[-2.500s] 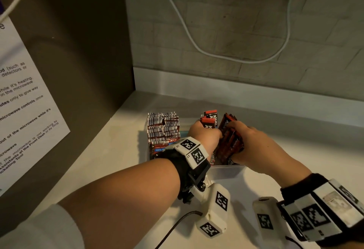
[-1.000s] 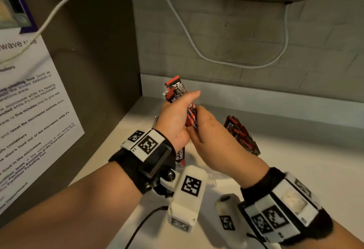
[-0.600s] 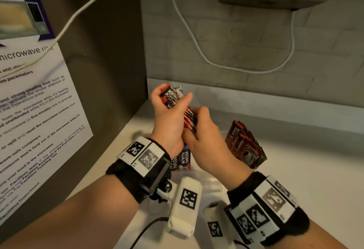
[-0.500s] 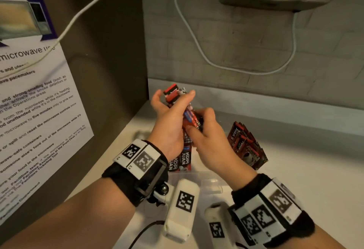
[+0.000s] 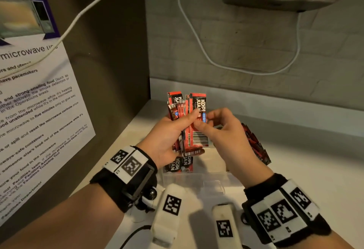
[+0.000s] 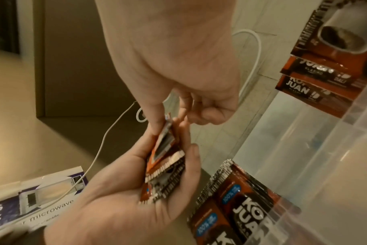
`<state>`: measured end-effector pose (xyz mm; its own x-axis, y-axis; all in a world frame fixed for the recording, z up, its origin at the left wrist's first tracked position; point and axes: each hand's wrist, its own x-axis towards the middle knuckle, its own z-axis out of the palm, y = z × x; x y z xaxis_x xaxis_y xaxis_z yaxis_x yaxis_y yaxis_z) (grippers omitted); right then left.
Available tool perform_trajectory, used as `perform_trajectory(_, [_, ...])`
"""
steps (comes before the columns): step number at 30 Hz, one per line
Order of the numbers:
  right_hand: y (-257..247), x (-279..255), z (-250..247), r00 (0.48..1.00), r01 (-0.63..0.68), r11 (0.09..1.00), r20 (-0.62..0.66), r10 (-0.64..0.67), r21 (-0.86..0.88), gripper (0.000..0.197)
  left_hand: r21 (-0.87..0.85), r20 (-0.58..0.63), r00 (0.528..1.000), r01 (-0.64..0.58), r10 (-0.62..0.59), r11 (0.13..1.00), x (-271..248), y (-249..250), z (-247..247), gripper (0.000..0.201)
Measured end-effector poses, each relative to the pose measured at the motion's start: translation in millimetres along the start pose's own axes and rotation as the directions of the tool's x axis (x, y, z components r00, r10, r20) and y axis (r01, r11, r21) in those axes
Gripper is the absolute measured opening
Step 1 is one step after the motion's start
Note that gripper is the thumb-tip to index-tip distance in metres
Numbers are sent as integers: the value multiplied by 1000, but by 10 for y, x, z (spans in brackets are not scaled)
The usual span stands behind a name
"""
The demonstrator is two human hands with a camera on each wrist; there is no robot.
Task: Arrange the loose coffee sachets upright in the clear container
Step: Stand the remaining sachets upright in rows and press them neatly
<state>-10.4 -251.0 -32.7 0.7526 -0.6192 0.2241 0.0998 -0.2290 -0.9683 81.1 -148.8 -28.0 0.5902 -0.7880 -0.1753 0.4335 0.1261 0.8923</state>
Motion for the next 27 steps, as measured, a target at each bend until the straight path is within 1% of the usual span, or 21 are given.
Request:
perform_trajectory(2, [1, 18, -1, 1000, -19, 1000, -3, 19, 9, 17, 11, 38, 999, 30, -31, 999, -5, -4, -32, 48])
perform_trajectory(5, [40, 54, -3, 998, -24, 999, -64, 25, 24, 18, 1, 45, 998, 40, -40, 999, -6, -5, -87, 39])
perform_trajectory(7, [49, 60, -13, 995, -33, 994, -91, 42, 100, 18, -7, 31, 999, 33, -32, 999, -1, -12, -120, 35])
perform_trajectory(9, [33, 47, -16, 993, -50, 982, -99, 69, 183, 13, -16, 13, 1000, 9, -9, 1000, 3, -7, -154, 37])
perform_trajectory(11, [21, 24, -21, 995, -58, 972, -61, 73, 228, 10, -20, -1, 1000, -23, 23, 1000, 6, 5, -172, 45])
perform_trajectory(12, [14, 9, -18, 997, -68, 973, -29, 76, 219, 13, -16, -7, 999, -41, 40, 999, 7, 12, -174, 46])
perform_trajectory(14, [7, -25, -2, 995, -93, 985, 39, 88, 147, 16, -1, -16, 997, -70, 70, 998, 5, 12, -175, 44])
perform_trajectory(16, [-8, -42, 15, 992, -101, 992, 77, 95, 74, 13, 0, -16, 997, -77, 77, 997, -4, 2, -170, 40])
perform_trajectory(18, [-20, -37, 20, 991, -113, 991, 81, 107, 78, 13, -1, -10, 998, -68, 68, 998, -11, -12, -165, 38])
perform_trajectory(21, [-5, -8, 3, 990, -137, 977, 63, 128, 161, 15, 5, -9, 999, -52, 52, 999, -23, -18, -146, 40])
perform_trajectory(23, [27, 22, -23, 995, -99, 969, -2, 102, 225, 18, -11, -32, 999, -44, 44, 999, -12, -8, -143, 36])
perform_trajectory(24, [38, 39, -44, 996, -52, 970, -58, 68, 239, 21, -27, -44, 998, -41, 40, 999, -4, 1, -144, 30])
perform_trajectory(26, [40, 69, -101, 985, 95, 970, -166, -58, 223, 24, -59, -59, 998, -28, 24, 998, 10, 19, -148, 18])
perform_trajectory(27, [30, 73, -125, 972, 179, 964, -186, -142, 198, 27, -71, -60, 998, -17, 12, 997, 10, 27, -144, 15])
